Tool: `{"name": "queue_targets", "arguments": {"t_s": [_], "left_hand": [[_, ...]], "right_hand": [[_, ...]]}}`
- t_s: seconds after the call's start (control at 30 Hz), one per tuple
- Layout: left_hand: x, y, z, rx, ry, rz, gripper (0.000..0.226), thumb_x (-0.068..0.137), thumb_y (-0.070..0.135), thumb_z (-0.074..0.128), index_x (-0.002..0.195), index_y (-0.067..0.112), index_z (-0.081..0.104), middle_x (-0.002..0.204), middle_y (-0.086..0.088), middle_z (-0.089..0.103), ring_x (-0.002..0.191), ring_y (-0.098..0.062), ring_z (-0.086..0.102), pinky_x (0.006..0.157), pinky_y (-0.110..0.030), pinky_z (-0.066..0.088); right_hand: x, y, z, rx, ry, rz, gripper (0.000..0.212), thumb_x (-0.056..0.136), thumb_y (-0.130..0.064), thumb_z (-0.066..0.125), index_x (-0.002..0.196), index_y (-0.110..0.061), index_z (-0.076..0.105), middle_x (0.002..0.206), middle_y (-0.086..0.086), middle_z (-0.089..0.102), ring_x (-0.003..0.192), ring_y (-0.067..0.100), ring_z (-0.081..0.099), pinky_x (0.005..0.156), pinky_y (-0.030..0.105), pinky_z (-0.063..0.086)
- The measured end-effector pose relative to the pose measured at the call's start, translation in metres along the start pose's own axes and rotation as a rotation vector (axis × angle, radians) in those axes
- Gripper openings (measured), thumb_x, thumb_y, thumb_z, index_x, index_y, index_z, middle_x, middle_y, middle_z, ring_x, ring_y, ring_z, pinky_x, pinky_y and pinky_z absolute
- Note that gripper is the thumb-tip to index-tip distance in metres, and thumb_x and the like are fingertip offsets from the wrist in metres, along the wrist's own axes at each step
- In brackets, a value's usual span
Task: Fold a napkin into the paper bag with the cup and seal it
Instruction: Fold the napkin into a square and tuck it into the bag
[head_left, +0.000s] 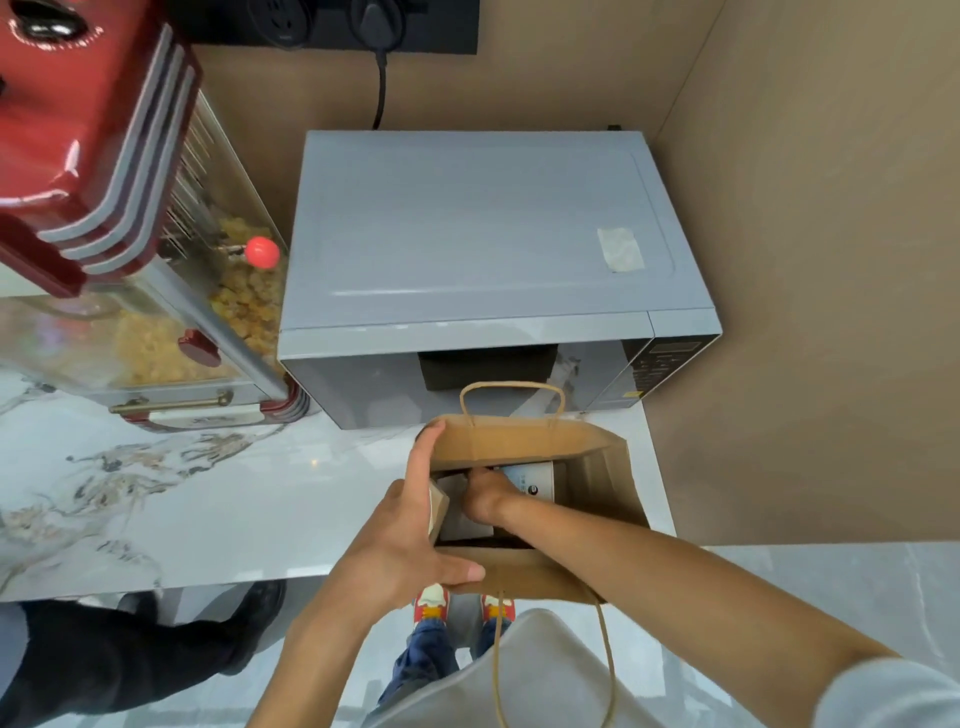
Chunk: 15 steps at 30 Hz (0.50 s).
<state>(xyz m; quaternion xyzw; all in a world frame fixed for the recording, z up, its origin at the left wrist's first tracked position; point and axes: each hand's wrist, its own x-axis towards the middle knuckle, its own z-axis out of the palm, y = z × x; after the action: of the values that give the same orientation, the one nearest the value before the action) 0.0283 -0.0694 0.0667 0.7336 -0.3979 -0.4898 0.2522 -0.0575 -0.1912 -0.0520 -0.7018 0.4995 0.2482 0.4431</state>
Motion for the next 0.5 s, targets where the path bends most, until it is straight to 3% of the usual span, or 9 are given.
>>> {"name": "queue_targets", "arguments": {"t_s": [0.07,0.13,0.23,0.33,0.43,0.5], "left_hand": [[0.001,-0.003,0.0,0.012,0.001,0.008,0.14,0.064,0.018,0.094,0.137,0.069,-0.014,0.089,-0.002,0.044,0.074,-0.013,0.049,0.051,-0.012,0.041],[0.002,-0.005,0.0,0.022,0.008,0.005,0.138,0.063,0.019,0.094,0.137,0.069,-0.012,0.093,-0.009,0.048,0.071,-0.009,0.045,0.05,-0.008,0.041],[0.0,0.0,-0.002,0.019,0.015,-0.004,0.137,0.064,0.019,0.093,0.14,0.065,-0.011,0.123,-0.035,0.05,0.075,-0.019,0.052,0.049,-0.006,0.04],[0.0,0.004,-0.005,0.019,0.007,-0.001,0.136,0.065,0.02,0.093,0.144,0.06,-0.01,0.125,-0.038,0.051,0.074,-0.017,0.051,0.05,-0.007,0.04],[0.0,0.005,-0.005,0.031,-0.007,-0.011,0.135,0.067,0.02,0.092,0.146,0.057,-0.011,0.128,-0.038,0.051,0.104,-0.044,0.059,0.052,-0.011,0.04],[0.0,0.006,-0.004,0.027,-0.009,-0.011,0.134,0.068,0.02,0.091,0.146,0.057,-0.011,0.128,-0.038,0.051,0.11,-0.045,0.059,0.058,-0.014,0.04]], "right_hand": [[0.004,-0.001,0.004,-0.02,0.016,-0.018,0.046,0.1,-0.017,0.051,0.144,-0.009,0.043,0.15,0.018,0.045,0.138,0.033,0.043,0.112,0.038,0.037],[0.008,0.0,0.007,-0.033,0.021,-0.029,0.047,0.1,-0.017,0.051,0.145,-0.008,0.041,0.151,0.018,0.043,0.14,0.032,0.04,0.114,0.038,0.034],[0.009,-0.001,0.006,-0.027,0.008,-0.03,0.044,0.1,-0.018,0.052,0.142,-0.008,0.045,0.147,0.017,0.049,0.137,0.031,0.045,0.113,0.038,0.038],[0.009,-0.002,0.004,-0.027,-0.007,-0.025,0.046,0.099,-0.021,0.055,0.143,-0.01,0.045,0.146,0.016,0.051,0.135,0.03,0.047,0.111,0.038,0.04],[0.008,-0.003,0.002,-0.046,-0.008,-0.031,0.048,0.098,-0.022,0.057,0.143,-0.012,0.044,0.144,0.014,0.051,0.134,0.029,0.048,0.11,0.037,0.041],[0.006,-0.003,-0.002,-0.079,-0.004,-0.031,0.046,0.098,-0.019,0.058,0.142,-0.013,0.045,0.141,0.014,0.053,0.131,0.029,0.05,0.108,0.037,0.043]]}}
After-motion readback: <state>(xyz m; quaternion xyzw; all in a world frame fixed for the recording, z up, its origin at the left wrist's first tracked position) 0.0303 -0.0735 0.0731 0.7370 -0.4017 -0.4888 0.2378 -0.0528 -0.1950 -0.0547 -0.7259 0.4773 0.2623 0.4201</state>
